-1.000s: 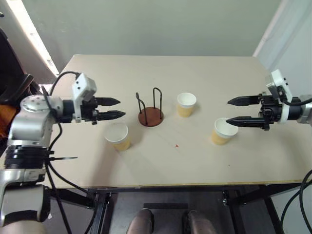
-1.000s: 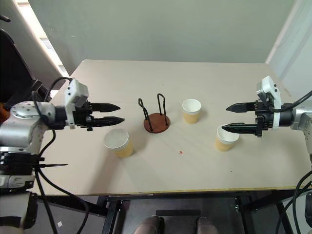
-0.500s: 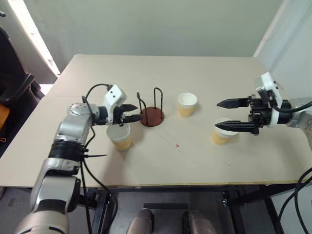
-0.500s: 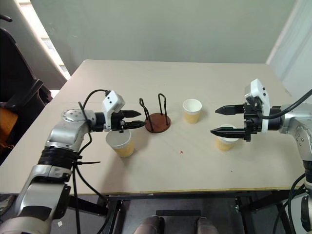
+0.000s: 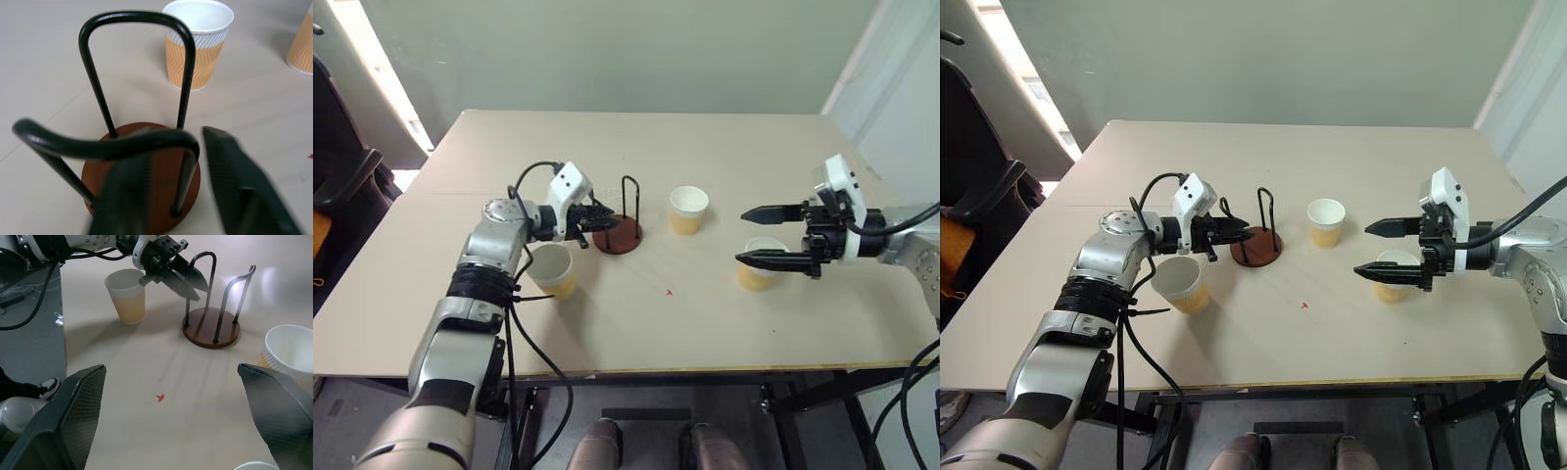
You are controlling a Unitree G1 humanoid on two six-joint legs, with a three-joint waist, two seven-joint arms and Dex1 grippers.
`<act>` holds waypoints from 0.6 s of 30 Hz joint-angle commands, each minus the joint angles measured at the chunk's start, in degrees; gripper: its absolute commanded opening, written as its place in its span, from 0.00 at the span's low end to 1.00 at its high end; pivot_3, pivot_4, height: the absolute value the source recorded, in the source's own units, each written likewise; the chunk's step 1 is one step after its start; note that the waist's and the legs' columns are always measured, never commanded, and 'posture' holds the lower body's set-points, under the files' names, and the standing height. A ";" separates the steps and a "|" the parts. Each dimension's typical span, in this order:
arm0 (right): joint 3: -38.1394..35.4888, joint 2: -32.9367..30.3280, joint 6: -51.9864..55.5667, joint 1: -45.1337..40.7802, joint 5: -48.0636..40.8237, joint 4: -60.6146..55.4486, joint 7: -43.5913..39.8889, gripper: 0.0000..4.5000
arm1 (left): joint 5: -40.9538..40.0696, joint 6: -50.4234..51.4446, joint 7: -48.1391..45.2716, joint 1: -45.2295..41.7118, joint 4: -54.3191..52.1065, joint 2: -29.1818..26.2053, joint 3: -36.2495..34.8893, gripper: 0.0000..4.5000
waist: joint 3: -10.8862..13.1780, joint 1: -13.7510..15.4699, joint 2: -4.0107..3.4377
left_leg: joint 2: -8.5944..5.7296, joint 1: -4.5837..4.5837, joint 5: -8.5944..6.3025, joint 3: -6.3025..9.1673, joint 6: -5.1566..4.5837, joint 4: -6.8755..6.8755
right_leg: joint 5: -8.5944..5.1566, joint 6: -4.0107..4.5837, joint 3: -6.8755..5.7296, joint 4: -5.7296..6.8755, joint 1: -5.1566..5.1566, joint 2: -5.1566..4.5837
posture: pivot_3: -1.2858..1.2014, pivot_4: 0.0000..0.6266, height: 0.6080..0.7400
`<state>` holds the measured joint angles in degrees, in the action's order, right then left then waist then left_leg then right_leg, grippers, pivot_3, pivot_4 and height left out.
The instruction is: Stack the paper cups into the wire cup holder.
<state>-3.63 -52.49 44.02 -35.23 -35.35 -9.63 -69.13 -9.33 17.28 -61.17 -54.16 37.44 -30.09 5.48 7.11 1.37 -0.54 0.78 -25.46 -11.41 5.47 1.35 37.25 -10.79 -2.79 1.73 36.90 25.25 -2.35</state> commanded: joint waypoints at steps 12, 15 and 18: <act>1.55 -3.00 -2.14 -0.87 0.88 -0.79 -3.63 1.00 | -4.22 10.92 -8.22 0.74 -24.59 1.70 5.10 0.00 | 0.01 0.44 0.01 | -0.07 -0.14 0.03 0.00 -0.04 0.28 | 0.03 -0.13 0.02 -0.08 -0.08 -0.01 | 0.52 0.24 1.00; 3.09 -3.72 -2.62 -0.29 2.26 -1.07 -3.89 1.00 | -5.22 14.98 -7.87 4.11 -33.04 2.21 7.45 0.00 | 0.00 0.36 0.00 | -0.05 -0.19 0.02 -0.03 -0.04 0.75 | -0.05 -0.25 0.04 -0.06 -0.18 0.00 | 0.52 0.24 1.00; 4.54 -5.02 -3.62 1.29 4.22 -1.93 -4.30 1.00 | -4.51 17.08 -5.94 6.22 -37.00 2.60 9.66 0.00 | 0.00 0.22 0.00 | -0.04 -0.11 -0.14 -0.12 -0.28 0.77 | -0.08 -0.28 0.11 -0.07 -0.27 -0.04 | 0.52 0.24 1.00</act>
<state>1.14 -56.38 41.53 -33.99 -32.01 -9.81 -72.88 -13.58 33.66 -68.04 -47.80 3.67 -27.27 15.38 7.11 1.59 -0.54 0.75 -25.53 -11.60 5.34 1.00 38.02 -10.87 -3.08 1.84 36.85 24.96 -2.39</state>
